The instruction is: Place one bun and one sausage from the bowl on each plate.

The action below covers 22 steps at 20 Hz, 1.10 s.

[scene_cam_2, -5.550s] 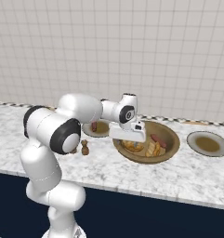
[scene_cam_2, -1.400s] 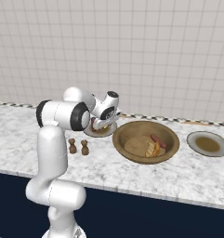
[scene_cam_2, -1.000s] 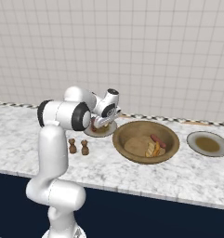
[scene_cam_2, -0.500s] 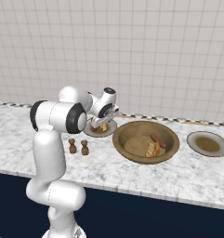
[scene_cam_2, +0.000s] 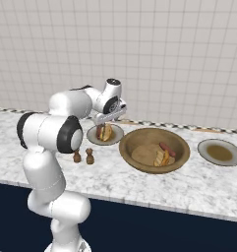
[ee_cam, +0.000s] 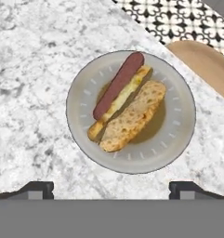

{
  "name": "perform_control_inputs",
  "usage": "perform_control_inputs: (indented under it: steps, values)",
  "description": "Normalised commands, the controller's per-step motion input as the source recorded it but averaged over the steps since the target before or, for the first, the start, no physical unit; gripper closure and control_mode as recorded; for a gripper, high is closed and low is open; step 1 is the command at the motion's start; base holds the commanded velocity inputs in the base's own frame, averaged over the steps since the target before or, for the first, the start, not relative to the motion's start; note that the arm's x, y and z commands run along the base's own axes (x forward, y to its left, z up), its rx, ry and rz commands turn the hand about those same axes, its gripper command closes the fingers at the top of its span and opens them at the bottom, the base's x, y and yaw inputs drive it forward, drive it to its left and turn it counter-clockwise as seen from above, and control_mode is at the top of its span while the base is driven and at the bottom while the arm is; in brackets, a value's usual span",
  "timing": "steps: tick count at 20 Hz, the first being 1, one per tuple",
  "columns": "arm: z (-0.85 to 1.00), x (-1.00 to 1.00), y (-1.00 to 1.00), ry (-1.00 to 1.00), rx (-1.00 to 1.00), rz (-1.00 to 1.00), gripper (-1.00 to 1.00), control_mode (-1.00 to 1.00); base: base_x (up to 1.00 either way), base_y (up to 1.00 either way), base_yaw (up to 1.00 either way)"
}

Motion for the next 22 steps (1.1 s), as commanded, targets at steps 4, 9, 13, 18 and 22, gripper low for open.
perform_control_inputs:
  steps: [4, 9, 13, 18, 22]
  values:
    - [0.05, -0.74, -0.74, 0.17, 0.0, -0.41, -1.0, -1.0, 0.0, 0.0, 0.0]
    - [0.0, -0.75, -0.79, 0.05, -0.01, -0.42, -1.0, -1.0, 0.0, 0.0, 0.0]
    - [0.0, -0.8, -0.72, 0.0, -0.04, -0.43, -1.0, -1.0, 0.0, 0.0, 0.0]
    - [0.13, -0.45, -0.4, 0.0, -0.05, -0.39, -1.0, -1.0, 0.0, 0.0, 0.0]
    - [0.49, -0.28, 0.32, -0.05, 0.01, -0.27, -1.0, -1.0, 0.0, 0.0, 0.0]
